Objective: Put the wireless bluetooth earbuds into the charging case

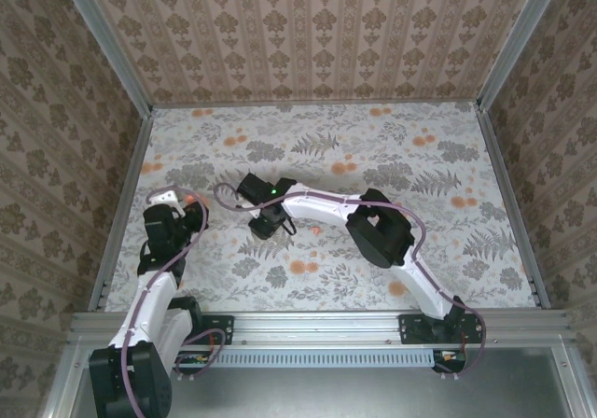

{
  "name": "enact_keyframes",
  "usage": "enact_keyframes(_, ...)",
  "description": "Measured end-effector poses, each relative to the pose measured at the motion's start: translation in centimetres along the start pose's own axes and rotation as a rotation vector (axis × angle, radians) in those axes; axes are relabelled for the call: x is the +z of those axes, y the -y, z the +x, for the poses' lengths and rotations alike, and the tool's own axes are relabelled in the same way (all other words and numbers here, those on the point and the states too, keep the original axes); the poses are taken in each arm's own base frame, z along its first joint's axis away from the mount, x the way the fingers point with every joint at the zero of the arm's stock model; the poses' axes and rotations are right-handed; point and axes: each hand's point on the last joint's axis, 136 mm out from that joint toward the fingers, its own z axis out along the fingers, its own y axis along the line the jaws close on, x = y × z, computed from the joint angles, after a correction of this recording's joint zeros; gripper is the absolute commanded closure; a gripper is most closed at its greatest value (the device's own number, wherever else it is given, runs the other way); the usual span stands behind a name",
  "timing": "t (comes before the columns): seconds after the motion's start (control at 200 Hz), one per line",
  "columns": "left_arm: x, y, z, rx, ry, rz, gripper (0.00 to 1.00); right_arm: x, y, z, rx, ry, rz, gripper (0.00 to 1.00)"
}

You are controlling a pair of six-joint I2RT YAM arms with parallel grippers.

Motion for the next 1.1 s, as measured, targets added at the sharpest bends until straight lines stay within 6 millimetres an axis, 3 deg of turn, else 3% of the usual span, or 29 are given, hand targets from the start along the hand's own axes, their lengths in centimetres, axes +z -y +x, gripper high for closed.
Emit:
enact_keyframes(0.3, 0.0, 0.2, 0.1, 0.0, -0.004, 0.01, 0.9, -1.7, 0.4, 5.2, 0.128, -0.027, 0.019, 0.74)
enact_keyframes(0.56, -0.1, 0.2, 0.0, 0.001, 0.0, 0.012, 0.9, -1.9, 0.3, 5.1, 0.167, 0.001, 0.014, 0.73)
enact_keyframes(0.785, -0.2, 0.4, -0.2, 0.004, 0.008, 0.018, 0.9, -2.6, 0.7, 6.4, 0.255, -0.043, 0.04, 0.73)
enact_keyframes(1.1, 0.3, 0.6, 0.8, 0.003, -0.033, 0.027, 0.9, -4.9, 1.8, 11.4, 0.496, -0.062, 0.106, 0.75)
